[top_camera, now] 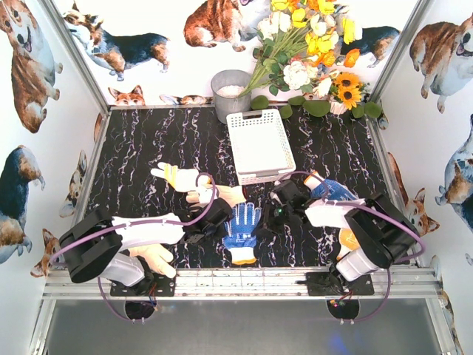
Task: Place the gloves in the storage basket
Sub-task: Adjust the glove at the center of the board, then pick up the glove from the center of the board, then turn over the glove.
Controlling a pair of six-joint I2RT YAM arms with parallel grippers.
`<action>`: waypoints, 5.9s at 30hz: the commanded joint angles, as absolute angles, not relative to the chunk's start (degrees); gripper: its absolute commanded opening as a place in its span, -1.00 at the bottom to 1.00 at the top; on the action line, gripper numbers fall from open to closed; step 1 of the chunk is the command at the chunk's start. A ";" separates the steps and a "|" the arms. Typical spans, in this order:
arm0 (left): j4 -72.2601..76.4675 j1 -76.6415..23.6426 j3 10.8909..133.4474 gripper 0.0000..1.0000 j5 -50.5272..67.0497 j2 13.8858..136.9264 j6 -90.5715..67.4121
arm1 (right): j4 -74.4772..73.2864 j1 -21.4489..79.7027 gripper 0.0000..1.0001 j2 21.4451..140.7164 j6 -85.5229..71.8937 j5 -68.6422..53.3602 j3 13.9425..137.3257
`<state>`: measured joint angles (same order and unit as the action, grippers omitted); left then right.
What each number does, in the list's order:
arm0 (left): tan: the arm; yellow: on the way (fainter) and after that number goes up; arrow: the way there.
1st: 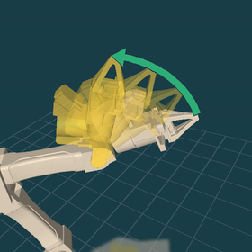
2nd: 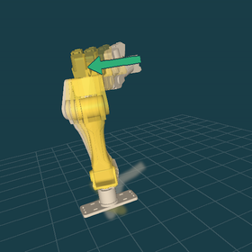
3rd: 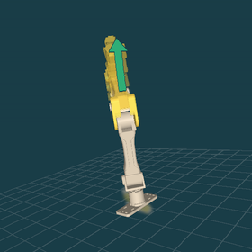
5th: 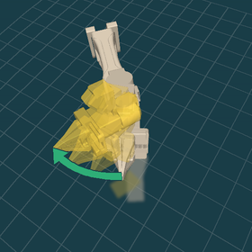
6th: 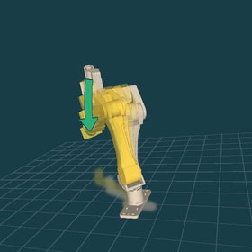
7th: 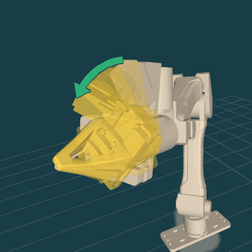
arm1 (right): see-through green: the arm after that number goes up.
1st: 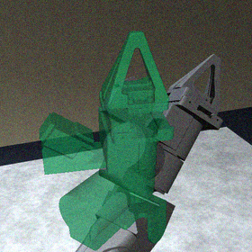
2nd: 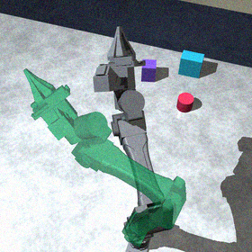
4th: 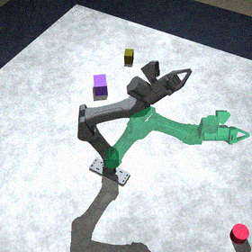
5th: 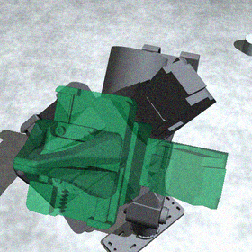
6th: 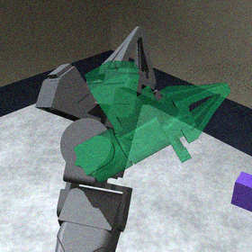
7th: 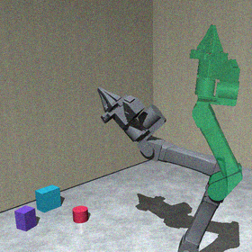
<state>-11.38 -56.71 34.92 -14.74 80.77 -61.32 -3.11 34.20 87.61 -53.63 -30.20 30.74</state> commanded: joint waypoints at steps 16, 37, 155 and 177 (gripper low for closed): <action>-10.44 -57.13 34.48 -0.94 -9.88 80.68 -60.48 | -16.03 34.99 -0.97 78.85 -51.82 -16.96 26.05; -19.86 -53.68 47.87 0.99 -20.17 74.97 -40.74 | -43.22 28.36 0.53 53.30 -43.08 -1.69 38.29; 9.22 -59.10 60.51 0.10 -9.59 77.89 10.90 | -9.49 4.22 -1.00 52.15 -73.73 -57.14 51.55; -2.32 -59.06 53.52 -1.00 18.17 74.20 -16.22 | -22.30 3.78 -0.07 58.99 -57.15 -48.40 55.84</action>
<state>0.38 -59.20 55.07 4.49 75.48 -4.64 -13.82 4.10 57.54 -69.25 -52.03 48.93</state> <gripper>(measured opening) 0.013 0.419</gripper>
